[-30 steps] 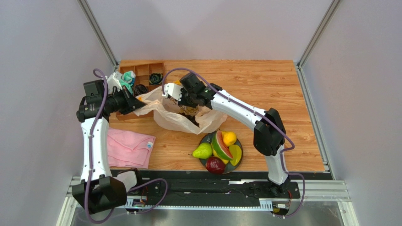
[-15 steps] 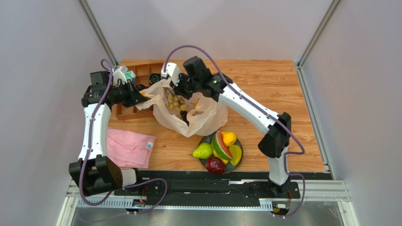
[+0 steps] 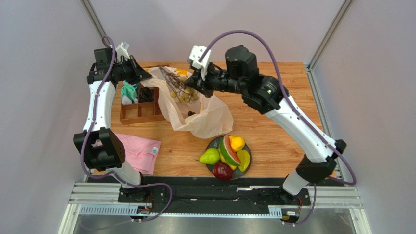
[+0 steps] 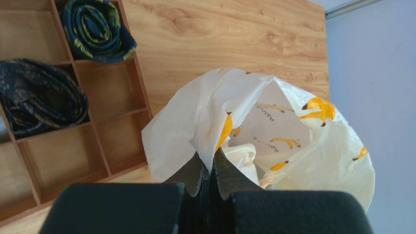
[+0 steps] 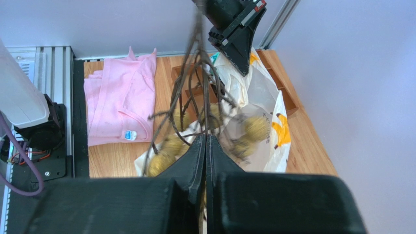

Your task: Take the fake fruits out of the plastic bag

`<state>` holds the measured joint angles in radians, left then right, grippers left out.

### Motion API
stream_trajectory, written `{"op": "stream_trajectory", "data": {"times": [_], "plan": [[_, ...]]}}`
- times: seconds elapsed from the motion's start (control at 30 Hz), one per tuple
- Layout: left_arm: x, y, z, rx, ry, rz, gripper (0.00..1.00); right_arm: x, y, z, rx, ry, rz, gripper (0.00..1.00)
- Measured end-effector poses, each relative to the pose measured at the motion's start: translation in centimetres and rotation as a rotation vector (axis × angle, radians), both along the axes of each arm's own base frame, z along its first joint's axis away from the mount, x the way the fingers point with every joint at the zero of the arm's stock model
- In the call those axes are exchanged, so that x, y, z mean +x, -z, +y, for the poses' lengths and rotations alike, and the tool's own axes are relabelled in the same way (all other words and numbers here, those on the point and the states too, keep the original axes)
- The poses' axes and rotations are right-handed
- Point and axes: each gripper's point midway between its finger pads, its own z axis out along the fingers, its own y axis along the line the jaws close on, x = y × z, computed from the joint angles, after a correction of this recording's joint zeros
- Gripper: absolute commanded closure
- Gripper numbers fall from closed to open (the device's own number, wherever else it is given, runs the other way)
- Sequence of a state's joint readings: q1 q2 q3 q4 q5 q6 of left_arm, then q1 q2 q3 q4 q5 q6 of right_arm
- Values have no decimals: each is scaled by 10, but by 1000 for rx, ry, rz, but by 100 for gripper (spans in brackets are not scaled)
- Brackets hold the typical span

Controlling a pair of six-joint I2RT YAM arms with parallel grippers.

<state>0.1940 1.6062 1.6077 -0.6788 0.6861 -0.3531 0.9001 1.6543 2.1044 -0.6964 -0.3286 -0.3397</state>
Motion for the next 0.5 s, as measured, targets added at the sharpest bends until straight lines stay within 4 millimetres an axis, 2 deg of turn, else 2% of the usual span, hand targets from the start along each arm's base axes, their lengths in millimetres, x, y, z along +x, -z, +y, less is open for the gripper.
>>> {"op": "stream_trajectory", "data": {"times": [0.07,0.2,0.33,0.37,0.5], "plan": [[11,-4,1,-11,-10,-13,100,-10,-2,-14,-1,8,-7,100],[28,-9,2,-31,-23,-33,100,-34,16,-47,-59,18,20,100],[47,-19,2,-32,-19,-80,100,-61,61,-85,-171,23,85,100],[50,-21,2,-31,-18,-90,100,-69,79,-95,-212,21,110,100],[53,-25,2,-30,-17,-109,100,-87,134,-126,-357,28,183,100]]}}
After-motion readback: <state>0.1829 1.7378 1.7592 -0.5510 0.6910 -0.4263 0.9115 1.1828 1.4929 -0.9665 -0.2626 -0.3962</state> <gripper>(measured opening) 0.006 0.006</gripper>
